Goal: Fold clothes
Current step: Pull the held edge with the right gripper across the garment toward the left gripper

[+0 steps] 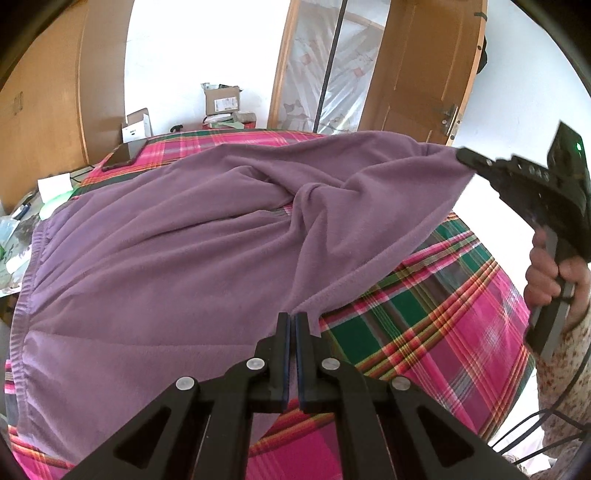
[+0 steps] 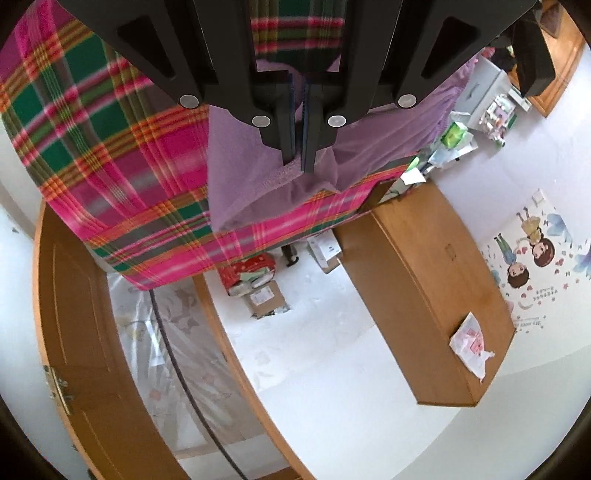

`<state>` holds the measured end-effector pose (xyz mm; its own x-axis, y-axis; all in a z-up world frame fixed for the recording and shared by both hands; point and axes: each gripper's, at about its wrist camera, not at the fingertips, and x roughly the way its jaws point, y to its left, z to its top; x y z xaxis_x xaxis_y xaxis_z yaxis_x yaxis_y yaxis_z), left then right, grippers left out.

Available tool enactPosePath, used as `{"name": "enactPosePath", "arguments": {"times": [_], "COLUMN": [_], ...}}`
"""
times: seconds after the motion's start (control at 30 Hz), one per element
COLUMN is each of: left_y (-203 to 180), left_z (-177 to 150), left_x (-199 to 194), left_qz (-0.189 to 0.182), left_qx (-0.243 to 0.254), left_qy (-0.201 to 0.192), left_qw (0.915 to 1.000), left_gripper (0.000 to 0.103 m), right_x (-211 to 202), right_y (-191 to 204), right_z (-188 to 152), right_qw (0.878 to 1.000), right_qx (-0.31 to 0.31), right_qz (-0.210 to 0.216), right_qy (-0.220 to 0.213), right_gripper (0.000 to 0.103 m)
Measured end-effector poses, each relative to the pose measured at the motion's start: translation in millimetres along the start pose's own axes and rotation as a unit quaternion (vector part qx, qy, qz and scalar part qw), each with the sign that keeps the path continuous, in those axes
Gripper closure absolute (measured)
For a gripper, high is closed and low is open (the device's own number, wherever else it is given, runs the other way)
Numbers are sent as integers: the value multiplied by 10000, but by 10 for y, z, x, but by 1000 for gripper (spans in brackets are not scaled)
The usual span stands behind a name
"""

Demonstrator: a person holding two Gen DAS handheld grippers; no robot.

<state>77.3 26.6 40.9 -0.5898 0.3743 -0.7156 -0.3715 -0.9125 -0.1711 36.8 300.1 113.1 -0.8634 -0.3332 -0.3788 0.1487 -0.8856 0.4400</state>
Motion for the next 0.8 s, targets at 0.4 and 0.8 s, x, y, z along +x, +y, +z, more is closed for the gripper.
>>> {"name": "enactPosePath", "arguments": {"times": [0.4, 0.8], "left_y": [-48, -150], "left_z": [-174, -251], "left_x": [-95, -46], "left_qz": [-95, -160], "left_qx": [34, 175], "left_qy": [38, 190], "left_qw": [9999, 9995], "left_gripper": [101, 100], "right_x": [-404, -531], "right_y": [-115, -261], "right_z": [-405, -756], "right_qw": [9996, 9971], "right_qx": [92, 31], "right_qz": [-253, -630], "right_qy": [23, 424], "right_gripper": [100, 100]}}
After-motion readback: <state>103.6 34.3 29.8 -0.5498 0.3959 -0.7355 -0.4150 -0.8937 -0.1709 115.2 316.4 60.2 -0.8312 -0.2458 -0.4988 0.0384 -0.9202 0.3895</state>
